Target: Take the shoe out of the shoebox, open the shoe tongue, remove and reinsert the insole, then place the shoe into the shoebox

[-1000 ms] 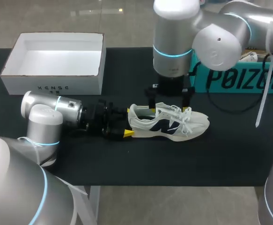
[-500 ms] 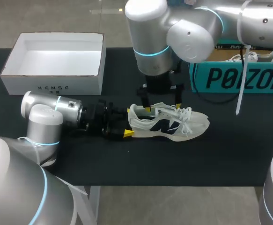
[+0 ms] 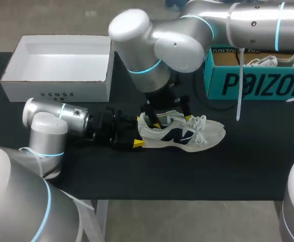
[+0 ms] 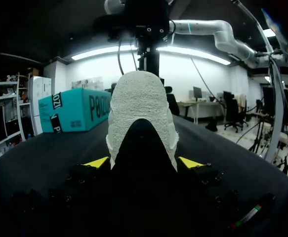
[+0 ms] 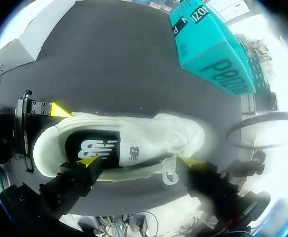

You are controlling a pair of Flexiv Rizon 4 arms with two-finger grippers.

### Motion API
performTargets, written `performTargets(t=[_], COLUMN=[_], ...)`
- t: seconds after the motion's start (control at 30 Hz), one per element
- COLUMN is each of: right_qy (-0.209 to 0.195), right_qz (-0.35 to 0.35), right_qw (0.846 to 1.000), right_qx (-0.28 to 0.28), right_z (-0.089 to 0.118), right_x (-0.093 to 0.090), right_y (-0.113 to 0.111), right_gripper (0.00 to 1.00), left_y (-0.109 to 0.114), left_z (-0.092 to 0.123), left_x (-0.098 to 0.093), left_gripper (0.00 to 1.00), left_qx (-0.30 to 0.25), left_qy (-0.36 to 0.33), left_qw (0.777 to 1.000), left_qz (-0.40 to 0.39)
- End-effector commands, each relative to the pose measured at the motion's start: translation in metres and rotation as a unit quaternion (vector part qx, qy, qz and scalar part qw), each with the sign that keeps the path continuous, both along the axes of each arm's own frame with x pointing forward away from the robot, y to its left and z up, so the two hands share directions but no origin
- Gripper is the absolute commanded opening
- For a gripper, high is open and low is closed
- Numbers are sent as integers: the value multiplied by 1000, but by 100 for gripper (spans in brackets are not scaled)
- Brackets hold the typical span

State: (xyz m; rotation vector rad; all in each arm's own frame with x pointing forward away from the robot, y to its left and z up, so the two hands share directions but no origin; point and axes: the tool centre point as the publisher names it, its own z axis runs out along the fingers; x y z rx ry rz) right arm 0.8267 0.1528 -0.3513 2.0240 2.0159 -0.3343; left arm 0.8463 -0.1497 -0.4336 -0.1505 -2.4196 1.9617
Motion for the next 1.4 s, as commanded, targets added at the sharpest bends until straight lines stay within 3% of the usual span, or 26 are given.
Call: performTargets(t=[0.03,0.5,0.77,1.13,1.2,1.23,1.4], right_qy=[-3,-5,-10,-5,-7,-7,-3], right_qz=[-4,-22,-36,-23,-21,-20,-14], right_qw=[1000,999,999,1000,1000,1000,1000], right_qx=[-20,-25,-16,10,15,17,26], right_z=[0,-12,-6,-4,-4,-3,-1], right_x=[2,20,25,26,26,26,26], right_y=[-4,-36,-59,-51,-49,-48,-45], right_gripper=[100,100,100,100,82,55,39], left_y=[-1,-1,-1,-1,-1,-1,-1], left_z=[-2,-2,-2,-2,-2,-2,-2], left_x=[0,0,0,0,0,0,0], left_gripper=[0,0,0,0,0,0,0], left_qx=[1,1,1,1,1,1,1], left_qy=[0,0,0,0,0,0,0], left_qw=[1000,1000,1000,1000,1000,1000,1000], left_qz=[0,0,0,0,0,0,0])
